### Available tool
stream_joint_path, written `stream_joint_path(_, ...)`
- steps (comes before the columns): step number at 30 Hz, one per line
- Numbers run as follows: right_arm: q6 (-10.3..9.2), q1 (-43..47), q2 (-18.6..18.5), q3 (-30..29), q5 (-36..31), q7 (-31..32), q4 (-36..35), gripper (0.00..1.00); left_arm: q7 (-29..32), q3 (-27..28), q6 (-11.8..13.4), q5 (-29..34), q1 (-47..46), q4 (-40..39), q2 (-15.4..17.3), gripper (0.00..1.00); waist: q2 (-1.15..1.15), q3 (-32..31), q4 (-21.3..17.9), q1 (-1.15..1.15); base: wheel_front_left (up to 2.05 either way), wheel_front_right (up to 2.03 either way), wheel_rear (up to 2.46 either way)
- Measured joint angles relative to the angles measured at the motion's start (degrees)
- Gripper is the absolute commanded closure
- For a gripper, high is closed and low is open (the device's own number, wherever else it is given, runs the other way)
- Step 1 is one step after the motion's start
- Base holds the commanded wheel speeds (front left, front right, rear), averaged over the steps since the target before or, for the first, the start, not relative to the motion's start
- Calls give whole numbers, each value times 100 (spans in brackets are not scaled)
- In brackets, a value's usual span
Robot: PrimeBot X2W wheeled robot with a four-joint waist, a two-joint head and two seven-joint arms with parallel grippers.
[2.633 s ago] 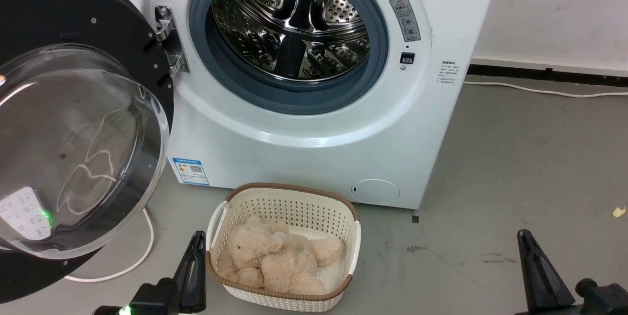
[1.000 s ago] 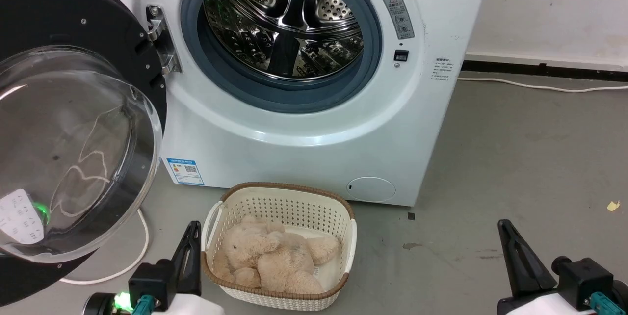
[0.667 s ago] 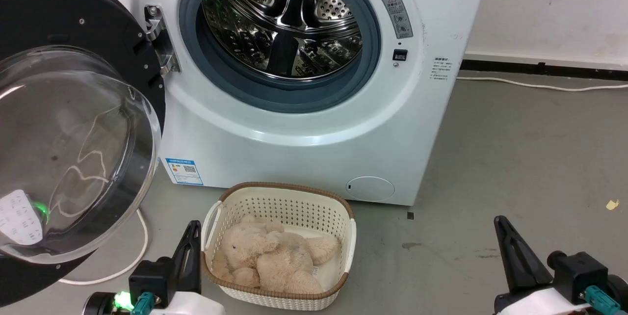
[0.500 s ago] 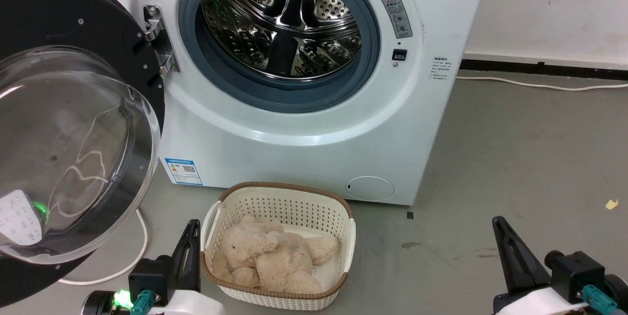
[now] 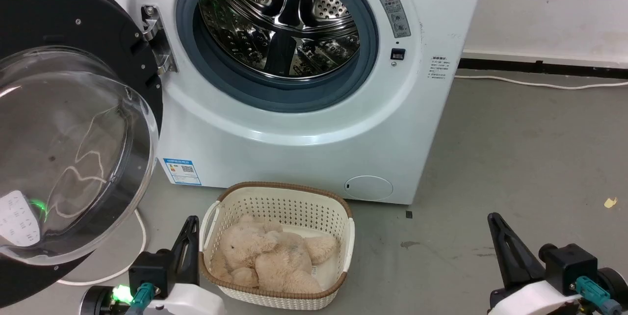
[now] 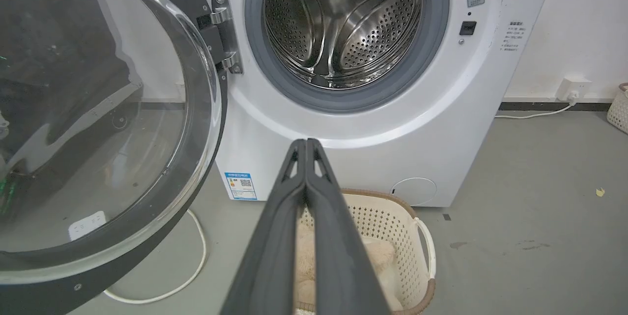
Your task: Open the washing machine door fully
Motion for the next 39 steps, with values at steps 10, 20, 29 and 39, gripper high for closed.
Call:
stream_joint_path(10, 0, -43, 0, 36, -45, 122, 16, 100, 119, 94, -55, 78, -24, -7, -30, 100, 0, 7, -19, 0, 0, 0, 0)
stream_joint_path(20, 0, -121, 0, 71, -62, 242, 27, 100, 224, 152, -75, 126, -103, -11, -87, 100, 0, 14, -36, 0, 0, 0, 0)
stream_joint_path(29, 0, -204, 0, 110, -103, 357, 45, 100, 339, 201, -118, 176, -120, -13, -135, 100, 0, 19, -51, 0, 0, 0, 0)
stream_joint_path(39, 0, -225, 0, 127, -104, 374, 49, 100, 368, 241, -118, 183, -138, -14, -147, 100, 0, 20, -53, 0, 0, 0, 0)
